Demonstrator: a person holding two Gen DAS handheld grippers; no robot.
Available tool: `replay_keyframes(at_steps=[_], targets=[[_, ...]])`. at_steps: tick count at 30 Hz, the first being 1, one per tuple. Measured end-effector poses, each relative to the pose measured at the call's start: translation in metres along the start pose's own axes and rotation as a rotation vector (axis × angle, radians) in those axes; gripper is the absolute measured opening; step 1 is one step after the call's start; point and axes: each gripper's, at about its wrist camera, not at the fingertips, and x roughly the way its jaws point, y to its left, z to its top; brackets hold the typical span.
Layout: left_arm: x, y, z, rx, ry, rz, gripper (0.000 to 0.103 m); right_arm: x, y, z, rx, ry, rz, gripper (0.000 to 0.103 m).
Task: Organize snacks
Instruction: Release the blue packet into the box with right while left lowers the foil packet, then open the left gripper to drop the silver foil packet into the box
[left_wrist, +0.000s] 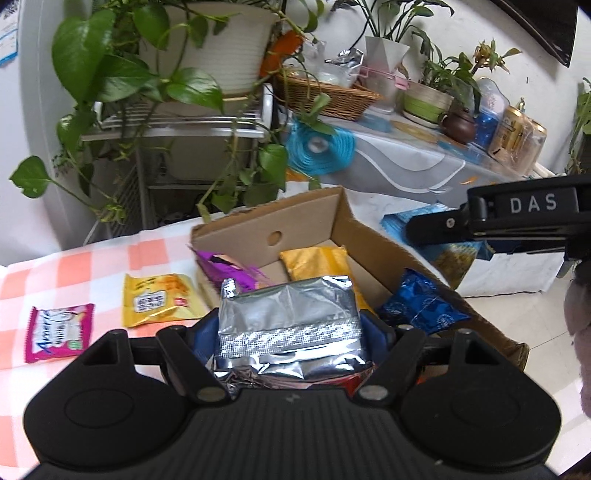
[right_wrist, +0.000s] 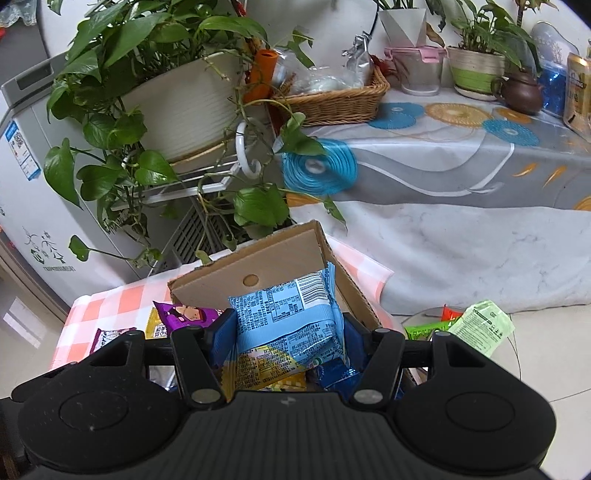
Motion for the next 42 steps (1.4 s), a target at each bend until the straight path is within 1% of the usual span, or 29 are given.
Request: replay_keyframes(at_steps=[5, 9, 12, 16, 19, 21, 27, 30, 33, 34, 36, 37, 40, 42], targets=[[0.005, -0.006, -0.001, -0.021, -0.013, -0.021, 0.083, 0.007, 0.000, -0.002, 0.009, 0.022, -0.026, 0.071], [0.000, -0.005, 0.003, -0.029, -0.039, -0.026, 0.092, 0.008, -0.001, -0.001, 0.022, 0.025, -0.023, 0.075], [-0.006, 0.001, 0.008, -0.056, -0.046, -0.027, 0.092, 0.007, 0.000, 0.001, 0.036, 0.015, -0.010, 0.076], [-0.016, 0.009, 0.013, -0.077, -0.060, -0.003, 0.095, 0.007, 0.004, 0.001, 0.031, 0.014, 0.007, 0.077], [-0.022, 0.017, 0.017, -0.102, -0.070, 0.008, 0.095, 0.008, 0.007, 0.002, 0.025, 0.017, 0.017, 0.078], [-0.026, 0.022, 0.019, -0.116, -0.076, 0.012, 0.095, 0.008, 0.010, 0.002, 0.018, 0.017, 0.024, 0.081], [-0.037, 0.041, 0.024, -0.146, -0.089, 0.056, 0.096, 0.011, 0.015, 0.001, 0.001, 0.039, 0.062, 0.082], [-0.033, 0.053, 0.016, -0.159, -0.049, 0.093, 0.096, 0.013, 0.022, -0.001, -0.023, 0.055, 0.090, 0.082], [-0.021, 0.064, 0.001, -0.190, 0.029, 0.091, 0.096, 0.014, 0.028, -0.002, -0.044, 0.059, 0.095, 0.082], [-0.015, 0.066, -0.005, -0.171, 0.057, 0.082, 0.096, 0.014, 0.029, -0.002, -0.048, 0.058, 0.098, 0.082], [-0.007, 0.068, -0.016, -0.097, 0.090, 0.084, 0.094, 0.014, 0.030, -0.002, -0.050, 0.059, 0.100, 0.082], [-0.006, 0.069, -0.020, -0.060, 0.091, 0.084, 0.094, 0.014, 0.030, -0.002, -0.050, 0.062, 0.101, 0.082], [-0.004, 0.070, -0.030, 0.060, 0.092, 0.044, 0.094, 0.013, 0.029, -0.003, -0.057, 0.064, 0.092, 0.082], [-0.003, 0.065, -0.036, 0.135, 0.095, 0.034, 0.094, 0.011, 0.029, -0.003, -0.057, 0.059, 0.091, 0.082]])
